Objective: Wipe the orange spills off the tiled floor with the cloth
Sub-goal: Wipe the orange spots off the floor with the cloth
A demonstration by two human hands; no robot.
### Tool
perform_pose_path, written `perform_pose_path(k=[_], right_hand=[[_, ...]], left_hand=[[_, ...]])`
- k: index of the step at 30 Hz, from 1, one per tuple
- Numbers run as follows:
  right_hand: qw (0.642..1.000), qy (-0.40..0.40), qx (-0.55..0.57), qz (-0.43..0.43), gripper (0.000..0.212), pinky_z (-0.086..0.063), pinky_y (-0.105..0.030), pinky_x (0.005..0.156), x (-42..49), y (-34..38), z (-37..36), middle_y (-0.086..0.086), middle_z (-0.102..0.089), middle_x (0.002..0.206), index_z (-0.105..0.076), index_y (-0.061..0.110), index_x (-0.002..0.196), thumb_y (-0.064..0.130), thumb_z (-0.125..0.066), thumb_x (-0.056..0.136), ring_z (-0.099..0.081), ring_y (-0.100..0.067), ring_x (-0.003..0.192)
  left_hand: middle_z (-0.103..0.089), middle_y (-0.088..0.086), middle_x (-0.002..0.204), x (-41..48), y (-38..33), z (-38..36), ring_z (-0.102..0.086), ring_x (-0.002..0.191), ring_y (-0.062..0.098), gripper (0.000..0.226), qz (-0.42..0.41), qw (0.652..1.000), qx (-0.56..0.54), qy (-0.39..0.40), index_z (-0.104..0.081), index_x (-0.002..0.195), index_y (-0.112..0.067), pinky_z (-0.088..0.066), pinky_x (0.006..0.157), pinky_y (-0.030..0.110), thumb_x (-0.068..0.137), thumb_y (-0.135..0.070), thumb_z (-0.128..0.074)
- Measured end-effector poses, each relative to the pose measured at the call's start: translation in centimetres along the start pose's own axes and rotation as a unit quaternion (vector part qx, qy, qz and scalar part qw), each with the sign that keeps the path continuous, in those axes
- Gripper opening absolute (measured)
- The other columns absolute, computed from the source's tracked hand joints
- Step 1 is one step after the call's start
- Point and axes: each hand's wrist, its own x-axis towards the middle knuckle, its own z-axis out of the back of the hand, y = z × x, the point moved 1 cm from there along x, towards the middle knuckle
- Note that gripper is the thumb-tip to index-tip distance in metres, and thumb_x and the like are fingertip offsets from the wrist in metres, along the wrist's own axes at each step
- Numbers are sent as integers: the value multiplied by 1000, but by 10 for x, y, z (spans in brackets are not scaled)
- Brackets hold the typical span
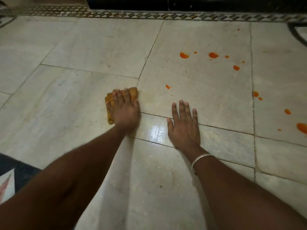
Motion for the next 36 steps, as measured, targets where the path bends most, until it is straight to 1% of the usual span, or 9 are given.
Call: perform_pose_path(k=[4,11,14,17,21,25,29,32,36], right_hand=[[1000,6,1,-4,70,-8,-53,127,-1,2,-2,-13,-14,169,-20,14,162,46,-10,100,-11,-27,158],[1000,24,-8,2,71,-9,-52,127,-2,1,3,-14,-14,169,-20,14,162,46,-7,100,-11,-28,157],[1000,21,3,-1,69,-13,-52,126,-2,3,9,-15,-21,167,-28,12,160,45,-12,102,-19,-29,156],[1000,11,18,-3,66,-14,-49,122,-6,2,10,-17,-33,162,-41,8,154,42,-20,102,-32,-31,151],[999,11,42,2,70,-7,-42,125,-11,-2,11,-12,-26,166,-34,9,157,45,-14,101,-22,-26,155],[994,-26,65,-81,78,-9,-46,128,-5,-14,19,-13,-25,167,-32,7,158,47,-4,98,-16,-26,157],[993,-47,21,-107,72,-8,-48,128,5,-37,27,-13,-24,167,-30,8,159,44,-5,100,-15,-27,157],[991,-47,38,-117,75,-8,-49,128,17,-50,31,-13,-23,167,-31,10,158,44,-3,97,-14,-28,157],[994,-13,35,-98,83,-2,-47,128,26,-52,26,-13,-9,170,-19,9,161,48,5,92,-3,-27,158]], left_hand=[[5,21,173,-62,-22,-8,8,160,36,76,72,997,7,-8,3,166,-12,4,126,63,106,-56,-15],[16,21,171,-71,-59,-3,17,158,39,82,-30,996,47,69,11,164,-10,8,124,62,106,-58,-23],[-16,26,168,-72,-45,14,-14,155,44,71,-56,993,98,29,-25,159,-9,-10,125,59,102,-47,-43],[-53,18,135,-82,-41,22,-48,123,34,36,-135,981,140,-21,-51,131,-14,-40,101,42,96,-21,-50],[-70,4,102,-65,-54,54,-64,91,23,13,-127,992,6,2,-70,101,-17,-48,75,33,98,-27,-61],[-67,1,73,-43,-81,88,-66,70,19,41,-66,969,-237,7,-69,81,-12,-51,62,32,96,-51,-64],[-74,7,87,-16,-110,100,-72,83,24,9,-10,910,-409,74,-73,90,-12,-60,65,36,93,-20,-69],[-75,15,97,8,-115,79,-73,93,34,16,65,847,-511,133,-74,104,-3,-64,77,51,93,-14,-68],[-67,14,131,10,-116,43,-65,116,32,47,46,926,-373,35,-61,139,-8,-55,100,45,97,-30,-65]])
